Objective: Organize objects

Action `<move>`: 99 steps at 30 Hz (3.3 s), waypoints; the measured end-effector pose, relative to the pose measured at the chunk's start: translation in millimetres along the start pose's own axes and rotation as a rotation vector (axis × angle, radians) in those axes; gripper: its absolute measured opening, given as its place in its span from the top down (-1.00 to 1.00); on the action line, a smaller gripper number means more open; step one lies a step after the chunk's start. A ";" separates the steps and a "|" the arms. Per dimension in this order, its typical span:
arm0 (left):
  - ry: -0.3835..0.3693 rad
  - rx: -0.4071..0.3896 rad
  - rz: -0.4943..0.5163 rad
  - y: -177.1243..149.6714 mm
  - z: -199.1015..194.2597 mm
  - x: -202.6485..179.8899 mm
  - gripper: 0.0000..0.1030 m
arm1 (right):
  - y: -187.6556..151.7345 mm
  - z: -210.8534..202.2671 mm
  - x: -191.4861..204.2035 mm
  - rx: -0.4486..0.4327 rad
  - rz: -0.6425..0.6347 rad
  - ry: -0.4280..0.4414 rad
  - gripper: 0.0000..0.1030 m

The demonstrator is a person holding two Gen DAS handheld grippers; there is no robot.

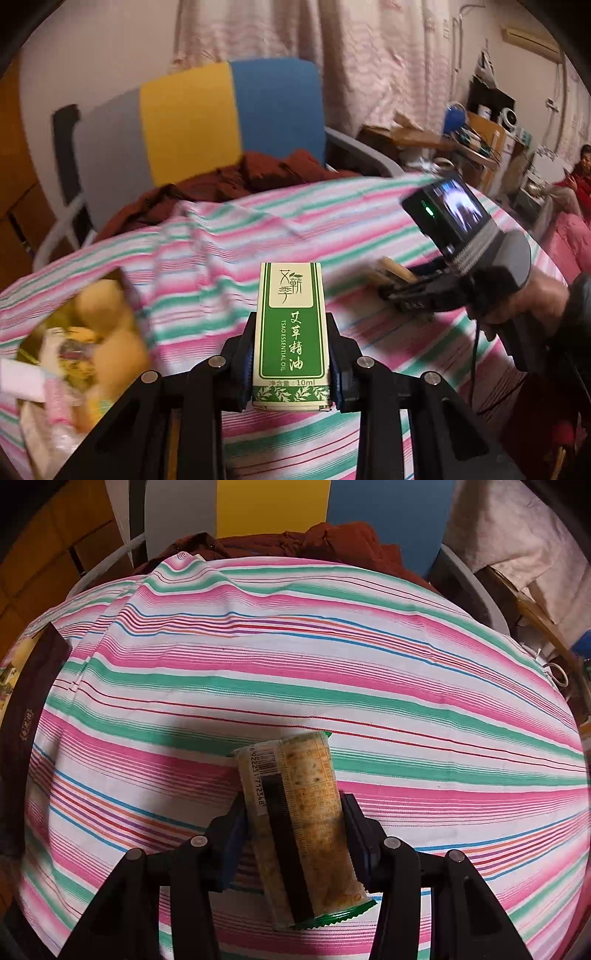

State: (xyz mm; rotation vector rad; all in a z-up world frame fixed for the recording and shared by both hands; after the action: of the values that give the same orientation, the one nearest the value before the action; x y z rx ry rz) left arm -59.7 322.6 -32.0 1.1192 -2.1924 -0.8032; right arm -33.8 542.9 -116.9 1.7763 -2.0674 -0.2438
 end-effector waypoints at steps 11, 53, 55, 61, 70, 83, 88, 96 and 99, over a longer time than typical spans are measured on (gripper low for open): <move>0.121 0.008 -0.143 -16.9 -24.7 93.4 0.41 | -13.5 -14.3 -10.7 0.018 0.001 -0.072 0.04; 0.153 0.088 -0.511 -110.8 -31.4 257.3 0.40 | 42.9 -10.6 333.1 -0.140 -0.118 0.384 0.02; 0.124 0.085 -0.511 -101.0 -25.4 252.1 0.27 | 43.0 -5.9 332.6 -0.135 -0.107 0.379 -0.01; 0.117 0.075 -0.498 -81.9 -11.1 242.5 -0.04 | 38.0 -3.3 330.4 -0.135 -0.121 0.348 -0.13; 0.221 0.104 -0.457 -94.6 -11.5 242.7 -0.05 | 23.7 -1.0 333.1 -0.164 -0.188 0.253 -0.36; 0.337 0.080 -0.453 -105.8 -36.0 246.6 -0.29 | 13.8 -14.8 334.4 -0.270 -0.217 0.154 -0.70; 0.397 0.077 -0.449 -108.7 -48.0 249.3 -0.31 | 9.8 -24.5 334.1 -0.323 -0.216 0.108 -0.74; 0.452 0.059 -0.431 -119.8 -68.3 247.4 -0.31 | 1.3 -34.9 330.0 -0.388 -0.199 0.055 -0.92; 0.481 0.048 -0.448 -128.2 -77.5 250.8 -0.31 | -0.3 -42.3 323.8 -0.426 -0.175 0.045 -0.99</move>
State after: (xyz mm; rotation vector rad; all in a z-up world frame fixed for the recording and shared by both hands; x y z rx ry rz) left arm -66.8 30.7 -22.1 1.6630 -1.5917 -0.5759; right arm -52.0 232.1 -18.3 1.6734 -1.6727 -0.6359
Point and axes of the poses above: each gripper's, at about its wrist camera, not at the fingertips, and z roughly the way its jaws point, x to its left, y to its top, the point moved 7 cm from there along z, roughly the way its jaws point, and after that the axes turned 14 degrees about y, right-handed, at the moved point
